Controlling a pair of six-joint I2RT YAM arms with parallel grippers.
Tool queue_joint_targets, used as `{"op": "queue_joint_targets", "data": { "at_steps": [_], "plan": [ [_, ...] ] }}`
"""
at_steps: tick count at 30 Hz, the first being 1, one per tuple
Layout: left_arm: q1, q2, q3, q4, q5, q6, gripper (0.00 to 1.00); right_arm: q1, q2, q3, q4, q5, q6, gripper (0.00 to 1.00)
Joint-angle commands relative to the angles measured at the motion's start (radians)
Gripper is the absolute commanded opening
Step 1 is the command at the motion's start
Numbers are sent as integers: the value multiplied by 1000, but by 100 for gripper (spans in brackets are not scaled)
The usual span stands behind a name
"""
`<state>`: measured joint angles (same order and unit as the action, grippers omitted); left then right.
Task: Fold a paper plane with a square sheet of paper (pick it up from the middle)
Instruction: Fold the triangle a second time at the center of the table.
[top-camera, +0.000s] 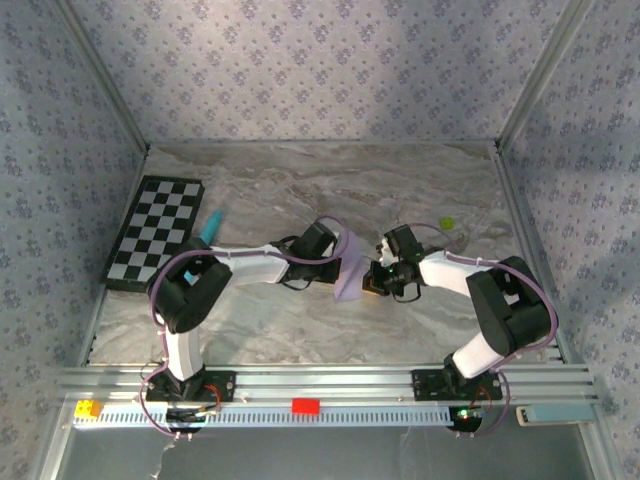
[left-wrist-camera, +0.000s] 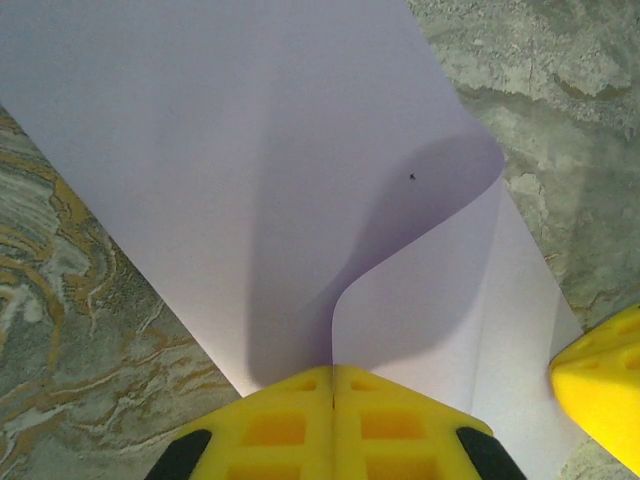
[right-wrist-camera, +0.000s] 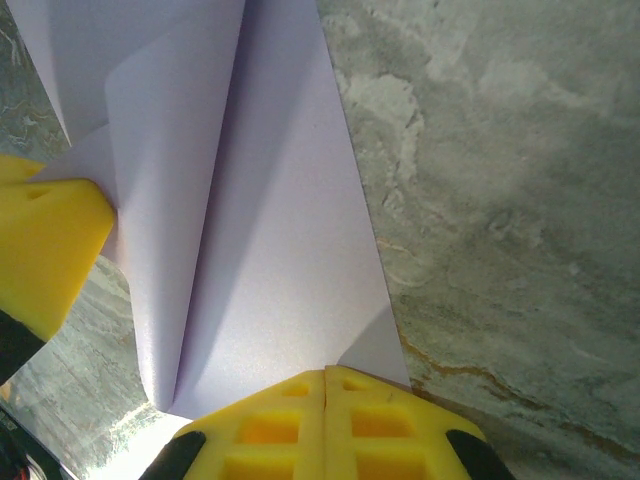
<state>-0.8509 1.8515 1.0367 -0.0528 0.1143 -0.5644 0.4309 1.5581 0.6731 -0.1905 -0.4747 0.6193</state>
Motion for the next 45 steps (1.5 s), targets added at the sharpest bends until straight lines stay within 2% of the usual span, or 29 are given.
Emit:
{"op": "queue_joint_targets", "data": {
  "at_steps": [1,25,32,39,45],
  "plan": [
    [1,14,24,-4,-13,24,1,8,25,3,-69,27,-18,5],
    [1,50,21,-14,-16,26,1,6,30,6,-73,24,-21,5],
    [1,45,6,-5,-9,24,0,5,13,14,-65,12,-16,7],
    [1,43,8,-7,-7,28,0,-2,-66,8,66,-67,76,7],
    [1,44,8,-9,-10,30,0,14,-59,5,202,-128,166,4]
  ]
}}
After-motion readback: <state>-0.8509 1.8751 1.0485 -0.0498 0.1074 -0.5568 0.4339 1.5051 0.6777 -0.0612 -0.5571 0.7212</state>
